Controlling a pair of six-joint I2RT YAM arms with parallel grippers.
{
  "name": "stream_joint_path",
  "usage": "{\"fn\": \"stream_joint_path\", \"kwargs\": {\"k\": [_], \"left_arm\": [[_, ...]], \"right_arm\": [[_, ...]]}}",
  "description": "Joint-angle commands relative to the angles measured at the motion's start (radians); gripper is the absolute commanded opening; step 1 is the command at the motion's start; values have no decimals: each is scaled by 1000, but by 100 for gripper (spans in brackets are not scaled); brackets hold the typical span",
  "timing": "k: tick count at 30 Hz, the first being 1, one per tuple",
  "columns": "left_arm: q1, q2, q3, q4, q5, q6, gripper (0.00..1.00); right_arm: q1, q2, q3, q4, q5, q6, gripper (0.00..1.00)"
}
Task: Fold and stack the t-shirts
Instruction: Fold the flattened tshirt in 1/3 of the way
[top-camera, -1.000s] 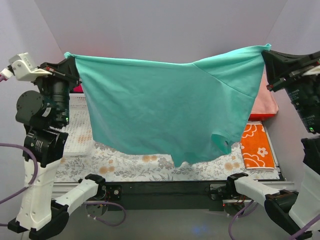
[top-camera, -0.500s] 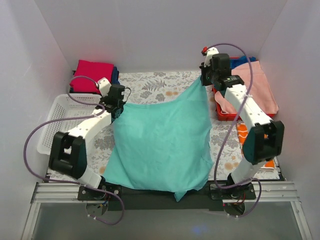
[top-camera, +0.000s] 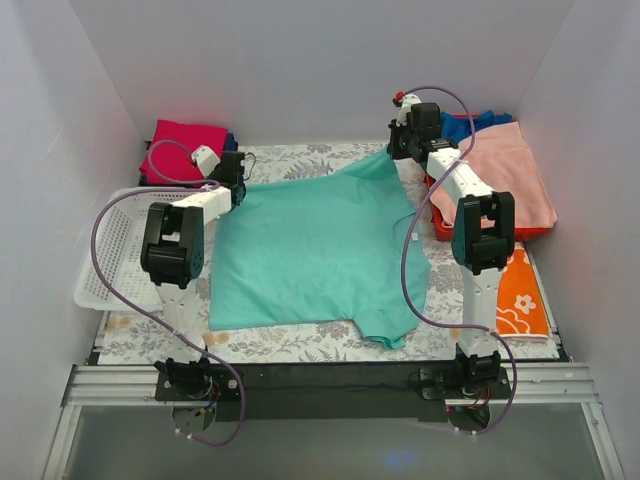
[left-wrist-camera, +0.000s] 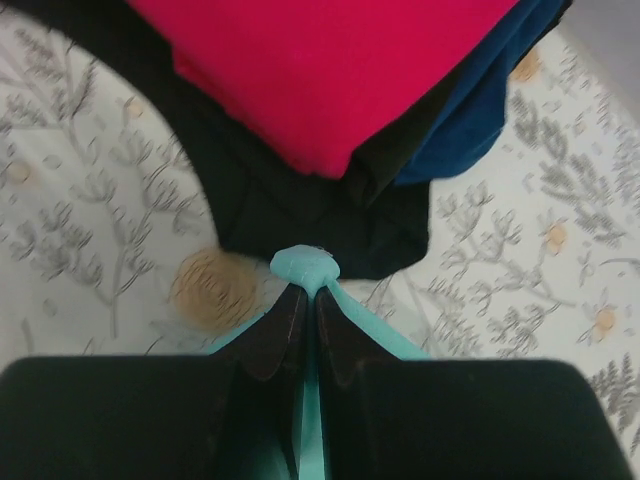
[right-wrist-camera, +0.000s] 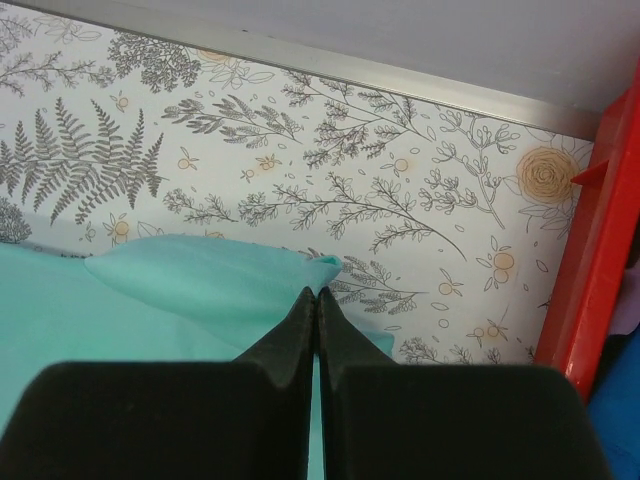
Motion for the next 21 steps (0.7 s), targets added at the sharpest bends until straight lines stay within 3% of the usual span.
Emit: {"fn": "stream_joint_path", "kwargs": {"k": [1, 8, 21], "left_arm": [[3, 27, 100, 81, 6, 78, 0], [5, -52, 74, 141, 9, 128, 0], [5, -244, -183, 155, 21, 64, 0]], "right_arm": [[-19, -1, 50, 71, -38, 14, 1], [-21, -90, -63, 114, -34, 20, 1], [-19, -382, -409, 167, -41, 46, 1]]}}
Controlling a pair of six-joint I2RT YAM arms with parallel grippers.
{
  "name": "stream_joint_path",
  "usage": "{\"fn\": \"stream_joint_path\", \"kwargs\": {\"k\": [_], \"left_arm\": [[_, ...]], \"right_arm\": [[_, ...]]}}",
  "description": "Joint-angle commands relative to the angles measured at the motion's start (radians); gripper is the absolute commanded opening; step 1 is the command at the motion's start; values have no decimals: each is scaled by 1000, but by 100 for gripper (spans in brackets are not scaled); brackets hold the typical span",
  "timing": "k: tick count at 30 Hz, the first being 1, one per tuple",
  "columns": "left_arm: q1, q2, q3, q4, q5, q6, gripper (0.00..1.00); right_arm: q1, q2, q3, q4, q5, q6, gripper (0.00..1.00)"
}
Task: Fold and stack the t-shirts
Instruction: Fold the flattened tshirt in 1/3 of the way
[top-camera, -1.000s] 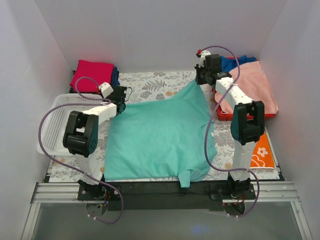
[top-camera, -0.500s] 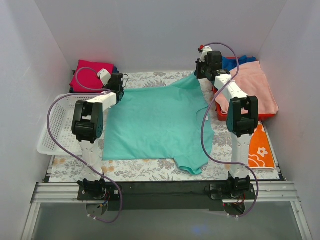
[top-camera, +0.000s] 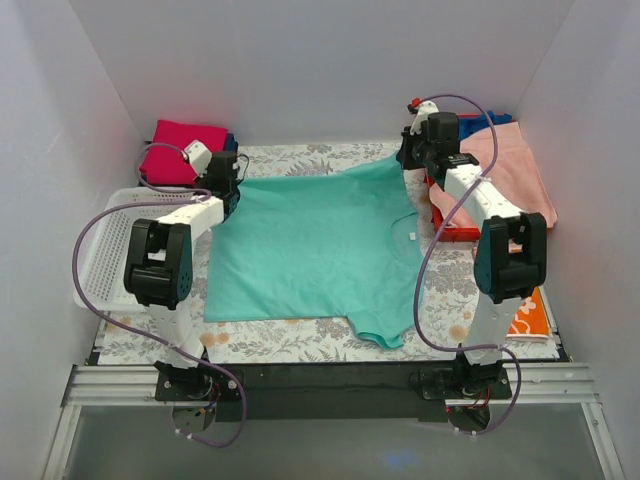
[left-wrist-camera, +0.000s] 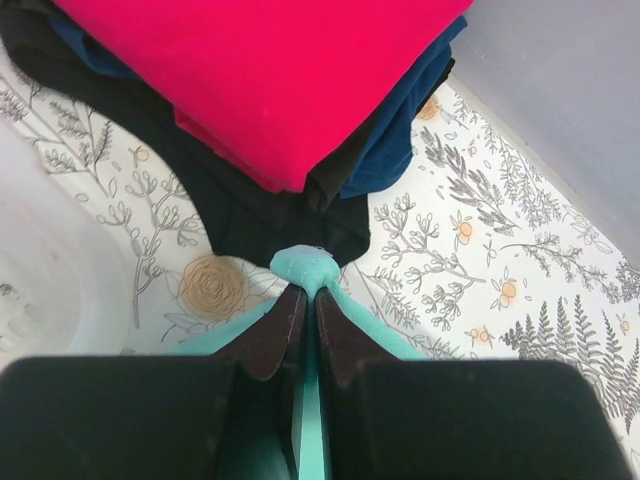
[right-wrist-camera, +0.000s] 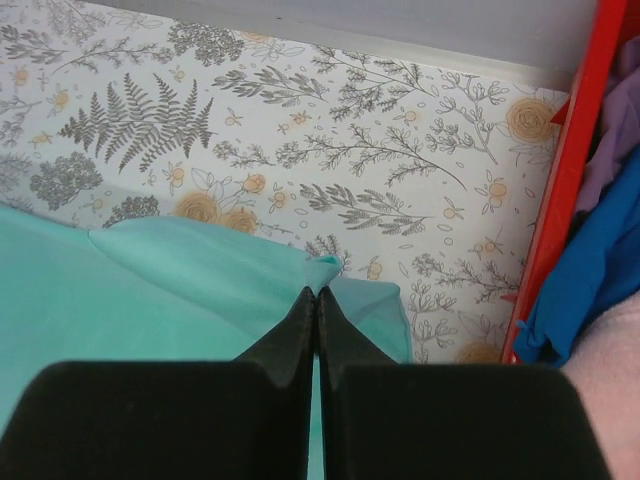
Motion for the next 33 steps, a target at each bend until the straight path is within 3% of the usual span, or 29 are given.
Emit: {"fn": "stream_joint_path", "kwargs": {"k": [1, 14, 25, 27, 28, 31, 32, 33], "left_arm": [[2, -73, -55, -8, -6, -27, 0], [2, -90, -198, -54, 13, -119, 0], [0, -120, -256, -98, 46, -143, 0], [0, -137, -281, -98, 62, -141, 7], [0, -159, -288, -98, 63, -139, 17], [-6, -200, -327, -97, 54, -136, 29], [-10, -231, -334, -98, 48, -133, 37], [-19, -245, -348, -98, 33, -127, 42]], "right_arm": [[-3, -124, -120, 69, -14, 17, 1], [-2, -291, -551, 133, -14, 78, 1], [-2, -362, -751, 176, 2, 104, 1], [-2, -377, -764, 170, 20, 104, 1], [-2, -381, -775, 155, 26, 109, 5], [-2, -426, -798, 122, 55, 121, 22], [-2, -441, -820, 118, 75, 131, 32], [0, -458, -829, 113, 81, 136, 34]]}}
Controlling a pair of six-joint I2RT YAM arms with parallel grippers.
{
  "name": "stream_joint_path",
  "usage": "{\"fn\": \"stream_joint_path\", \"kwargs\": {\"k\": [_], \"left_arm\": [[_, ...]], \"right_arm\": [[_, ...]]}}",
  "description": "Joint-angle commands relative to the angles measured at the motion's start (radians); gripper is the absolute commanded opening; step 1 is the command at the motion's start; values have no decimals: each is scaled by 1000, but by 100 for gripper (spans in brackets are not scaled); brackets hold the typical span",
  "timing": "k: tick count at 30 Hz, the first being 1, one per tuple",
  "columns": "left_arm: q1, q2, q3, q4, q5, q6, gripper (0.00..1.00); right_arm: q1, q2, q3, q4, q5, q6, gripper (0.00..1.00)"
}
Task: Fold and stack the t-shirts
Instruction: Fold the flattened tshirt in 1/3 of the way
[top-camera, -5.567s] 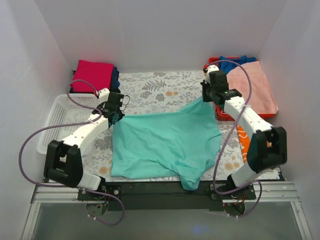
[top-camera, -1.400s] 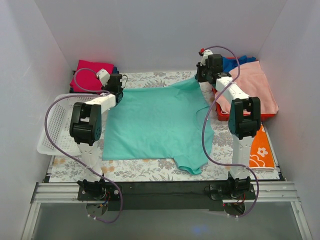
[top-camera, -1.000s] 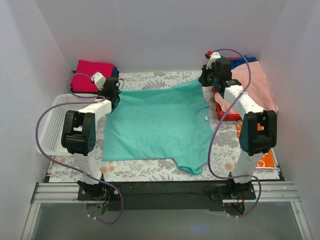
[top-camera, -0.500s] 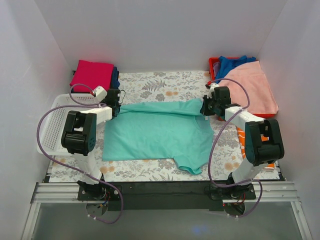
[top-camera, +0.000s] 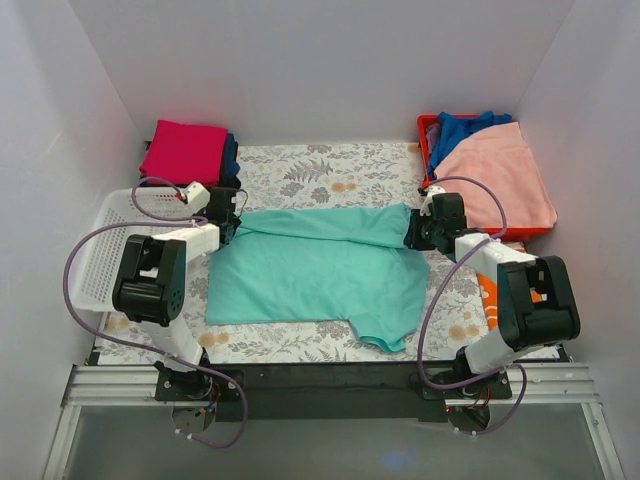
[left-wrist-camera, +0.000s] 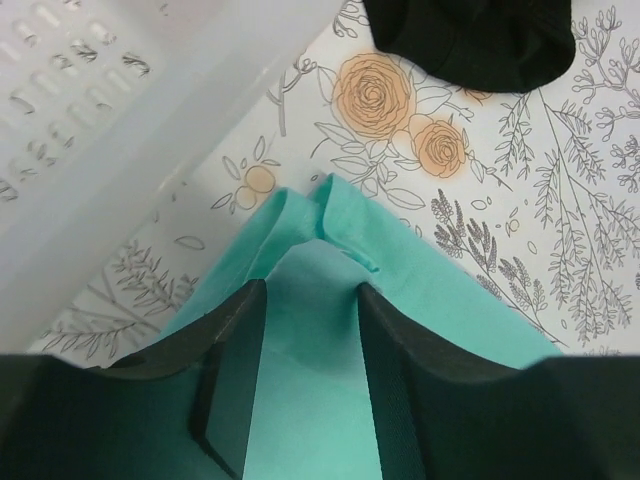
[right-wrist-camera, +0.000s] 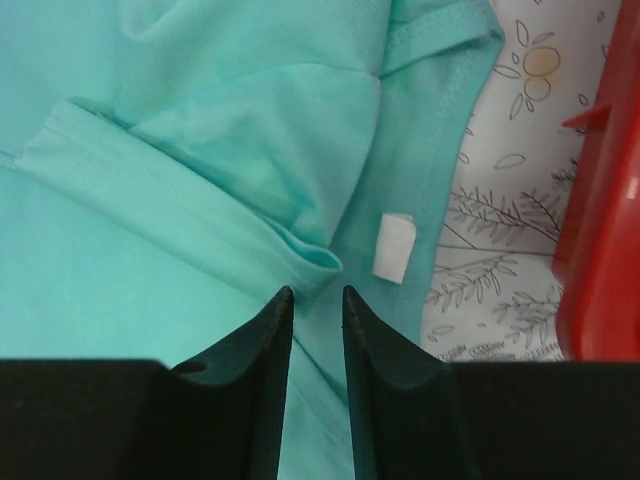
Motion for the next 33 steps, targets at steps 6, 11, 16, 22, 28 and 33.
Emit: {"fn": "stream_joint_path", "kwargs": {"k": [6, 11, 16, 22, 28, 33], "left_arm": [[-39, -164, -45, -6, -84, 46, 52], [-48, -190, -46, 64, -76, 87, 52], [-46, -109, 29, 56, -82, 107, 53], [-46, 14, 176, -47, -95, 113, 49], [-46, 31, 167, -84, -85, 92, 47], [-46, 89, 185, -130, -38, 103, 44]], "right_arm": [[9, -182, -39, -10, 78, 44, 35], [17, -108, 58, -6, 29, 50, 35], [18, 70, 199, 3, -44, 49, 32], [18, 160, 256, 14, -64, 52, 29], [20, 185, 257, 25, -78, 56, 29], [20, 232, 277, 20, -91, 64, 27]]}}
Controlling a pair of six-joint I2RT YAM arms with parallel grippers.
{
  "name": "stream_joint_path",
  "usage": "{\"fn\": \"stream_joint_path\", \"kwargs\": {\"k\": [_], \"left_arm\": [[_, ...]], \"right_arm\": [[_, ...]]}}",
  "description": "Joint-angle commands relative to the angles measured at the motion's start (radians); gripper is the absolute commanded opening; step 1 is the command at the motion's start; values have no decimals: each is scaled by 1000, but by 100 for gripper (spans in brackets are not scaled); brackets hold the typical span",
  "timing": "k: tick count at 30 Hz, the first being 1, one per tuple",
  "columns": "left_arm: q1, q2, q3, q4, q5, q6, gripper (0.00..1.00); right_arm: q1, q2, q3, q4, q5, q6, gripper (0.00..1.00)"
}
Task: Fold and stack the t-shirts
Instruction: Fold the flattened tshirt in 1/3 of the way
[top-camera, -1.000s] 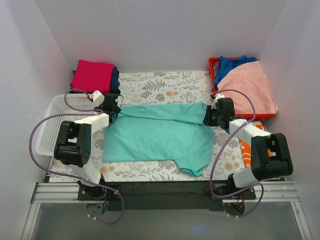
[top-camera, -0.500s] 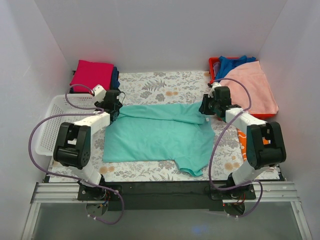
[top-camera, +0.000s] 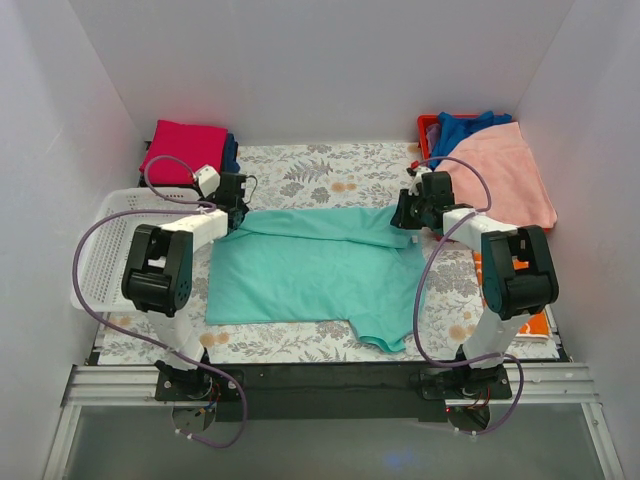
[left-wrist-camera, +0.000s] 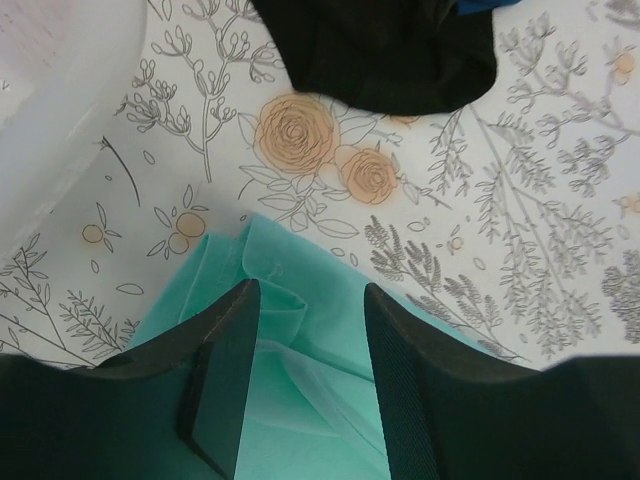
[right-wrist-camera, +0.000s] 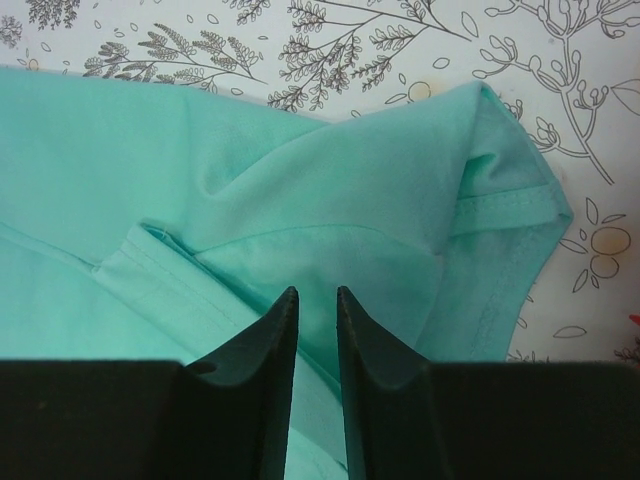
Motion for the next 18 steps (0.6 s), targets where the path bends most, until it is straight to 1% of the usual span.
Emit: {"fn": "stream_joint_path", "kwargs": {"k": [1, 5, 6, 7, 12, 14, 18], "left_arm": [[-1, 34, 25, -58, 31, 9, 43], [-1, 15, -1, -60, 59, 3, 30], [-3, 6, -9, -61, 64, 1, 24], [-3, -18, -17, -61, 77, 1, 22], [-15, -110, -96, -81, 80, -11, 20], [-18, -146, -130, -87, 90, -11, 19], [-21, -160, -171, -103, 90, -23, 19]], "right_arm": [[4, 39, 49, 29, -25, 17, 27], [4, 66, 46, 10, -27, 20, 27], [4, 68, 44, 0, -23, 19, 26], [4, 68, 41, -5, -22, 22, 26], [2, 75, 18, -10, -19, 30, 25], [4, 81, 4, -40, -20, 34, 25], [4, 91, -16, -54, -17, 47, 24]]}}
